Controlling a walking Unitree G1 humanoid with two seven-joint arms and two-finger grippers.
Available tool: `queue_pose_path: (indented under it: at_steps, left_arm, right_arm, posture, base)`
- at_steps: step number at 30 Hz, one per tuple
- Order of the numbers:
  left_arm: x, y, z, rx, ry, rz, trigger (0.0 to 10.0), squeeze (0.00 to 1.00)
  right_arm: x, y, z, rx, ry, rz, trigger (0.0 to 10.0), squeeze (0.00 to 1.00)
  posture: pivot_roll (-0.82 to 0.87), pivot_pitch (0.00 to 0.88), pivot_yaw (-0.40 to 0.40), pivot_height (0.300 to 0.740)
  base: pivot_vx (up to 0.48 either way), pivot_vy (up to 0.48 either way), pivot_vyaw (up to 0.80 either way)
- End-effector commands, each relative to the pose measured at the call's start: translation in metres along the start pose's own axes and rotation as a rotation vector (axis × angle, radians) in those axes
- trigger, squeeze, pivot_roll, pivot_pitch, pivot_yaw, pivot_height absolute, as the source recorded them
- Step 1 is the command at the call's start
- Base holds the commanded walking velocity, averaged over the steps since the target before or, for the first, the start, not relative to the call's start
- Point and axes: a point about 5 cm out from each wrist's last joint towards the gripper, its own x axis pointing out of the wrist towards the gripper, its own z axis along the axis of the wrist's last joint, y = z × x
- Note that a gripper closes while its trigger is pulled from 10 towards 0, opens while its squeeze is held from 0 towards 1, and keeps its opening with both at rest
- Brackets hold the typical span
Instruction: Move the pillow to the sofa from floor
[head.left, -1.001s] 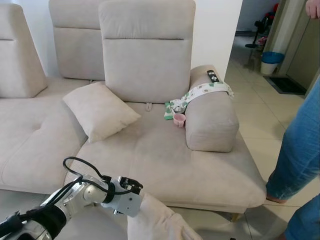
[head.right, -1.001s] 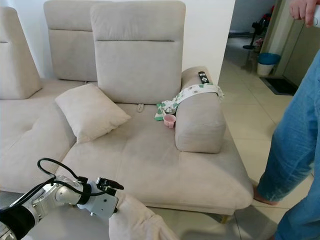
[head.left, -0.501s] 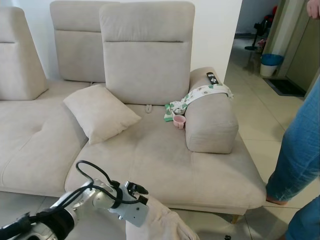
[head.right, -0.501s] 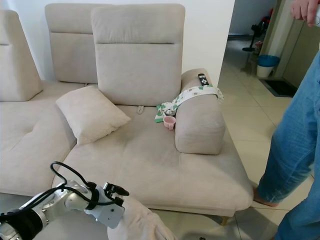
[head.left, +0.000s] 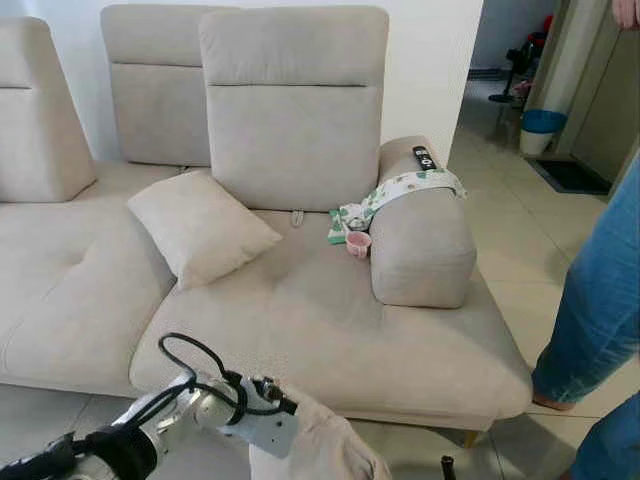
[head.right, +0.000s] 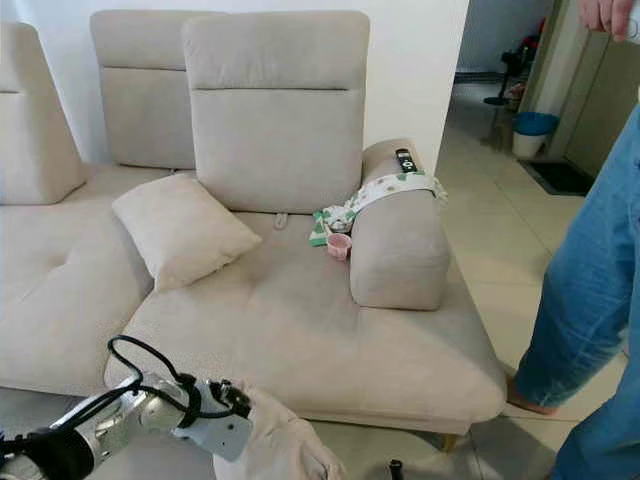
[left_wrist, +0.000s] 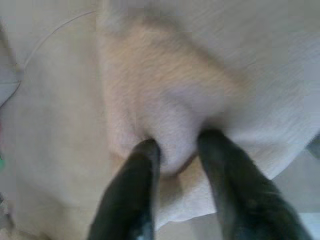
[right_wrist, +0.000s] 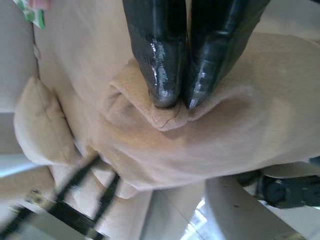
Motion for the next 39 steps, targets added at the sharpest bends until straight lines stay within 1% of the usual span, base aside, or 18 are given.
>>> queue_pose_path:
  at_steps: [1,5,7,9,11,12,14,15,16,17,19,20,25,34,35,36,37,39]
  left_arm:
    - [0.006,-0.016,0.005,0.034,0.003,-0.083,0.0,0.00]
    - [0.007,-0.019,0.006,0.039,0.008,-0.101,0.0,0.00]
    - [0.007,-0.017,0.005,0.018,0.018,-0.085,0.0,0.00]
    - [0.006,-0.007,0.002,-0.041,0.026,-0.022,0.0,0.00]
    - [0.001,0.013,0.000,-0.149,0.020,0.096,0.0,0.00]
    - [0.000,0.019,-0.001,-0.181,0.019,0.129,0.0,0.00]
    - [0.000,0.019,-0.001,-0.181,0.019,0.129,0.0,0.00]
    - [-0.005,0.030,-0.006,-0.230,0.027,0.189,0.0,0.00]
    - [-0.011,0.042,-0.012,-0.287,0.047,0.251,0.0,0.00]
    - [-0.011,0.042,-0.012,-0.287,0.047,0.251,0.0,0.00]
    - [-0.023,0.055,-0.030,-0.363,0.135,0.330,0.0,0.00]
    - [-0.023,0.055,-0.030,-0.363,0.135,0.330,0.0,0.00]
    - [-0.032,0.050,-0.039,-0.380,0.200,0.299,0.0,0.00]
    - [-0.035,0.046,-0.035,-0.354,0.208,0.244,1.1,0.00]
    - [-0.036,0.045,-0.034,-0.342,0.203,0.216,5.4,0.00]
    - [-0.036,0.045,-0.034,-0.342,0.203,0.216,5.4,0.00]
    - [-0.035,0.044,-0.033,-0.335,0.199,0.190,10.0,0.00]
    - [-0.035,0.044,-0.033,-0.335,0.199,0.190,10.0,0.00]
  right_arm:
    - [0.002,-0.013,0.001,-0.006,-0.007,-0.060,0.0,0.00]
    - [0.003,-0.020,-0.002,-0.003,0.004,-0.095,0.0,0.00]
    - [0.004,-0.032,-0.005,-0.003,0.022,-0.138,0.0,0.00]
    - [0.002,-0.047,-0.008,0.001,0.039,-0.203,0.0,0.00]
    - [-0.001,-0.064,-0.010,0.023,0.047,-0.293,0.0,0.00]
    - [-0.002,-0.068,-0.010,0.031,0.048,-0.318,0.0,0.00]
    - [-0.002,-0.068,-0.010,0.031,0.048,-0.318,0.0,0.00]
    - [-0.004,-0.076,-0.009,0.042,0.044,-0.360,0.0,0.00]
    - [-0.007,-0.084,-0.008,0.055,0.042,-0.408,10.0,0.00]
    - [-0.007,-0.084,-0.008,0.055,0.042,-0.408,10.0,0.00]
    - [-0.010,-0.091,-0.008,0.120,0.037,-0.486,10.0,0.00]
    - [-0.010,-0.091,-0.008,0.120,0.037,-0.486,10.0,0.00]
    - [0.000,-0.084,0.000,0.266,0.013,-0.563,10.0,0.00]
    - [0.006,-0.089,0.008,0.297,-0.019,-0.609,10.0,0.00]
    - [0.006,-0.093,0.010,0.294,-0.035,-0.625,10.0,0.00]
    - [0.006,-0.093,0.010,0.294,-0.035,-0.625,10.0,0.00]
    - [0.006,-0.096,0.012,0.291,-0.045,-0.634,10.0,0.00]
    - [0.006,-0.096,0.012,0.291,-0.045,-0.634,10.0,0.00]
  posture:
    - [0.03,0.017,0.036,0.530]
    - [0.03,0.015,0.037,0.530]
    - [0.03,0.013,0.038,0.530]
    - [0.03,0.011,0.039,0.530]
    - [0.03,0.009,0.039,0.530]
    - [0.03,0.009,0.039,0.530]
    - [0.03,0.009,0.039,0.530]
    - [0.03,0.009,0.040,0.530]
    - [0.03,0.008,0.040,0.530]
    - [0.03,0.008,0.040,0.530]
    - [0.03,0.007,0.034,0.530]
    - [0.03,0.007,0.034,0.530]
    - [0.02,0.012,0.024,0.530]
    - [0.03,0.012,0.020,0.530]
    - [0.03,0.009,0.020,0.535]
    - [0.03,0.009,0.020,0.535]
    - [0.03,0.008,0.020,0.540]
    - [0.03,0.008,0.020,0.540]
  base:
    - [0.000,0.000,0.00]
    - [0.000,0.000,0.00]
    - [0.000,0.000,0.00]
    - [0.000,0.000,0.00]
    - [0.000,0.000,0.00]
    - [0.000,0.000,0.00]
    - [0.000,0.000,0.00]
    - [0.000,0.000,0.00]
    - [0.000,0.000,0.00]
    - [0.000,0.000,0.00]
    - [0.000,0.000,0.00]
    - [0.000,0.000,0.00]
    - [0.000,0.000,0.00]
    - [0.000,0.000,0.00]
    - [0.000,0.000,0.00]
    - [0.000,0.000,0.00]
    - [0.000,0.000,0.00]
    - [0.000,0.000,0.00]
